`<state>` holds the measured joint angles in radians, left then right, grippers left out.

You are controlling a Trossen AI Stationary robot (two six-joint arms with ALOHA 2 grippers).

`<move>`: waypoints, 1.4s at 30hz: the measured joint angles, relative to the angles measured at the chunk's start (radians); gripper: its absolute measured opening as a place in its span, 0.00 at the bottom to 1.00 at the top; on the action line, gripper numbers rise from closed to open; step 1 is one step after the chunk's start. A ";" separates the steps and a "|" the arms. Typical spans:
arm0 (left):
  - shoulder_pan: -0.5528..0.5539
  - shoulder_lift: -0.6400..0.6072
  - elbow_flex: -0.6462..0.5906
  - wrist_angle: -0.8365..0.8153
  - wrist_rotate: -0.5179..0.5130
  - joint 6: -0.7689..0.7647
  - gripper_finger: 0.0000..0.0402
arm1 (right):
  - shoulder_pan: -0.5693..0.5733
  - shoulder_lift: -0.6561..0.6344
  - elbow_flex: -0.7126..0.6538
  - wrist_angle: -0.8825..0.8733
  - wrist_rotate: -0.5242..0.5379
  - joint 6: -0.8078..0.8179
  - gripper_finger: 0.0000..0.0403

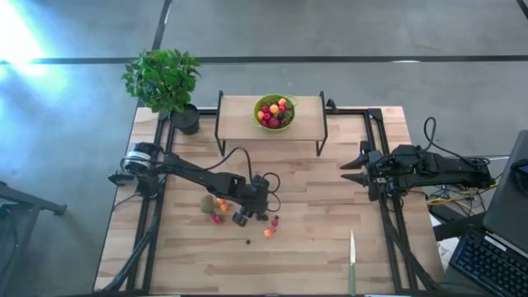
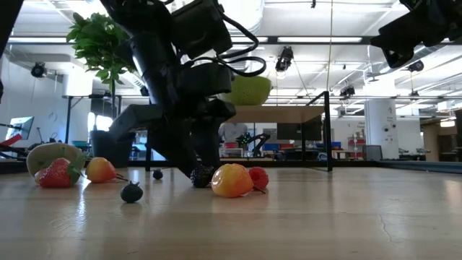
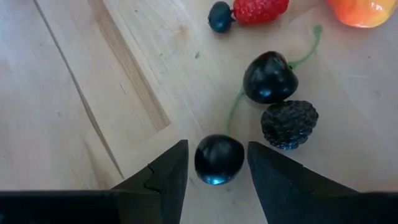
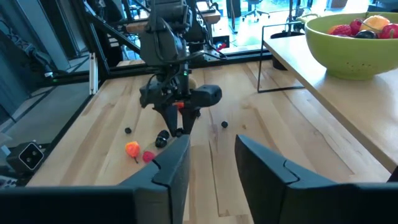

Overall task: Pick & Place Fruit
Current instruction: Put the black cherry into the green strainer bowl on the shelf

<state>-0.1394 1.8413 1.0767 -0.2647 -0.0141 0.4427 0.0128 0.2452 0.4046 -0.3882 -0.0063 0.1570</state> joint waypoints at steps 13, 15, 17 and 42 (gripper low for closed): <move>0.000 0.006 0.002 0.006 0.000 -0.002 0.39 | 0.000 0.000 0.000 0.000 0.000 0.000 0.18; -0.001 0.006 0.001 0.004 0.001 -0.003 0.36 | 0.000 0.000 0.000 0.000 0.000 0.000 0.17; -0.001 0.006 0.001 0.004 0.001 -0.004 0.32 | 0.000 0.000 0.000 0.000 0.000 0.000 0.15; -0.001 -0.006 0.006 -0.007 -0.007 -0.005 0.30 | 0.000 0.000 0.000 0.000 0.000 0.000 0.14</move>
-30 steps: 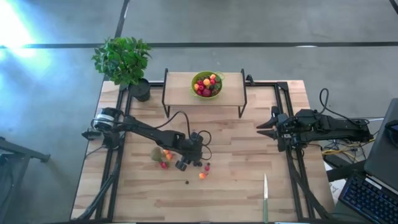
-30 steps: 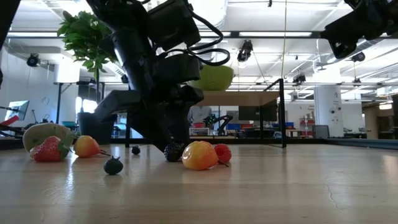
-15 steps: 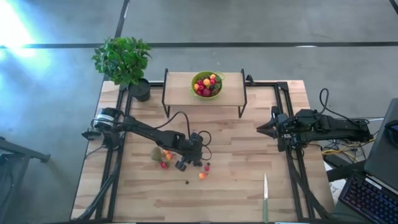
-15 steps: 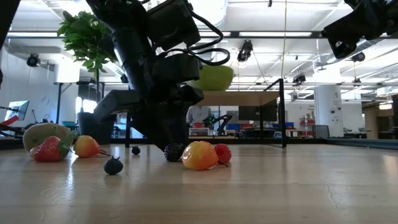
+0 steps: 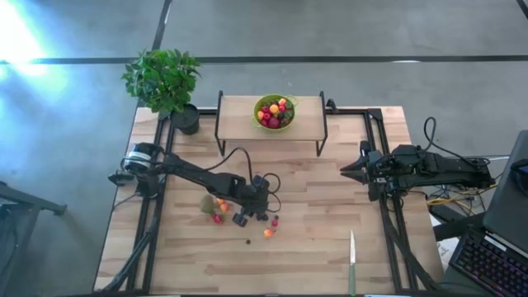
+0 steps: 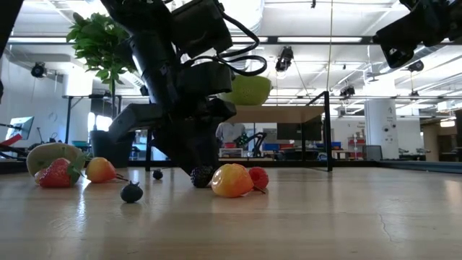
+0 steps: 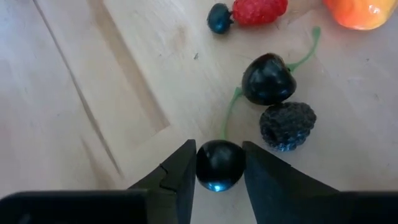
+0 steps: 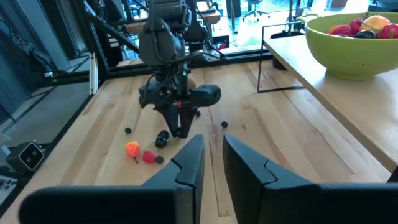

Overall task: Pick & Place Fruit
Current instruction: Put the black cherry into the green strainer bowl on the shelf

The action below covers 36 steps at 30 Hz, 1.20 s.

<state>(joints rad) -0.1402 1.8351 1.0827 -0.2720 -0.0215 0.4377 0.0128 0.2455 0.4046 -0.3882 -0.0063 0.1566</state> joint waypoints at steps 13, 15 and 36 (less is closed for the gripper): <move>0.040 -0.134 0.228 -0.019 -0.191 0.036 0.31 | 0.000 0.000 0.000 0.000 0.000 0.000 0.24; 0.058 -0.153 0.268 -0.018 -0.263 0.036 0.30 | 0.000 0.000 0.000 0.001 0.000 0.000 0.26; 0.407 -0.168 0.514 -0.074 -0.337 -0.092 0.30 | 0.000 0.000 0.000 0.001 0.000 0.000 0.40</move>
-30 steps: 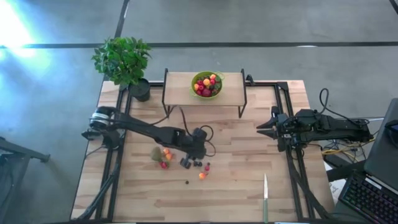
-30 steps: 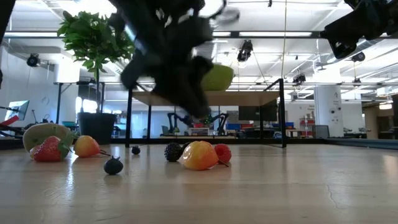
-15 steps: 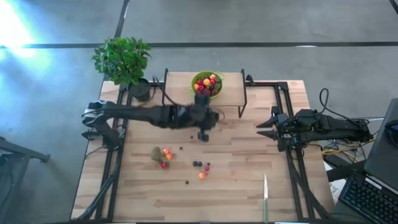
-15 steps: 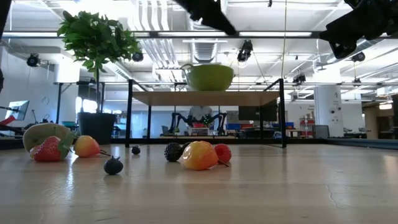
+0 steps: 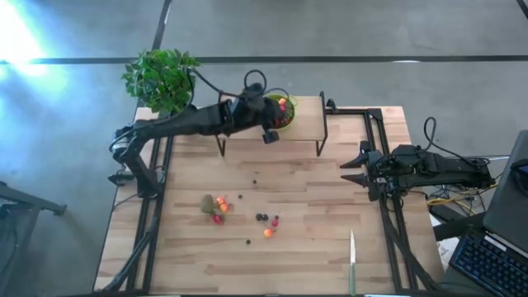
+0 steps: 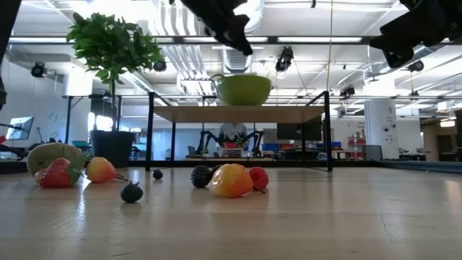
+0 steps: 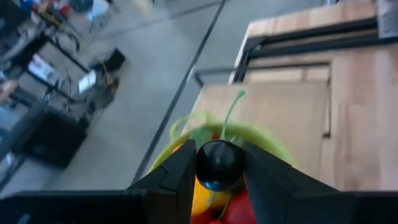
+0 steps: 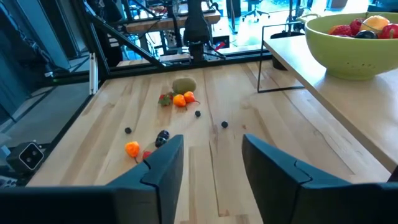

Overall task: Pick & Place Fruit
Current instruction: Put the black cherry into the green strainer bowl on the shelf

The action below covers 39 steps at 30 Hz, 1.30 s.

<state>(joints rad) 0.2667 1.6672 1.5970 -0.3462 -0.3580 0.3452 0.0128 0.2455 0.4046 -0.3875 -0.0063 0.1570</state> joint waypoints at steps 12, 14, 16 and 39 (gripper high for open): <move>0.045 0.000 -0.102 -0.025 0.049 -0.001 0.31 | 0.000 0.000 0.000 0.000 0.000 0.000 0.47; 0.045 0.000 -0.117 -0.013 0.051 0.013 0.31 | 0.000 0.000 0.000 0.000 0.000 0.000 0.47; 0.046 0.000 -0.126 -0.009 0.050 0.024 0.31 | 0.000 0.000 0.000 0.000 0.000 0.000 0.48; 0.046 0.000 -0.134 0.004 0.045 0.071 0.42 | 0.000 0.000 0.000 0.000 0.000 0.000 0.39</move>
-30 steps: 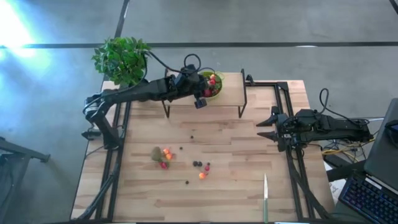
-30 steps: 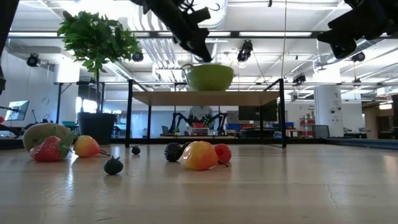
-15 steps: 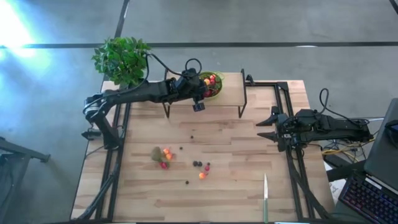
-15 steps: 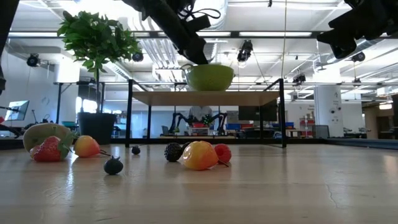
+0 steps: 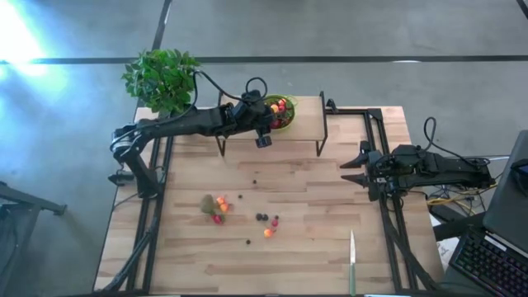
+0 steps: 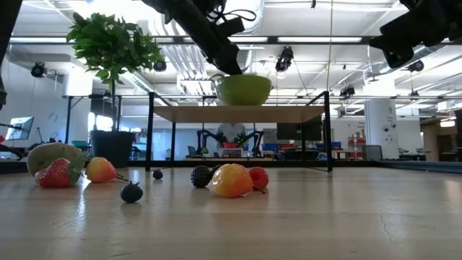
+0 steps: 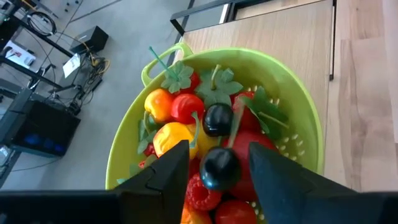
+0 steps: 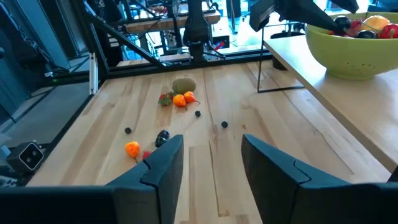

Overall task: Pick & Place Fruit
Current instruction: Put the black cherry into the green strainer bowl on the shelf, then put the blueberry into the green strainer bowl on the shelf

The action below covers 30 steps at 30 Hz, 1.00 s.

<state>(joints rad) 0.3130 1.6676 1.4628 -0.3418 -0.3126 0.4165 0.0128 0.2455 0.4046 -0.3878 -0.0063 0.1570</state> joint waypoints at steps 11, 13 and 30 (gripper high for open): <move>-0.028 -0.005 0.070 -0.023 -0.004 0.047 0.47 | 0.000 0.000 0.000 0.000 0.000 0.000 0.29; -0.044 -0.009 0.098 -0.048 -0.004 0.045 0.47 | 0.000 0.000 0.000 0.000 0.000 0.000 0.28; -0.188 -0.055 0.075 -0.350 0.259 -0.147 0.47 | 0.000 0.000 0.000 0.000 0.000 0.000 0.13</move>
<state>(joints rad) 0.1255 1.6131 1.5374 -0.6916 -0.0540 0.2698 0.0128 0.2455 0.4046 -0.3880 -0.0063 0.1570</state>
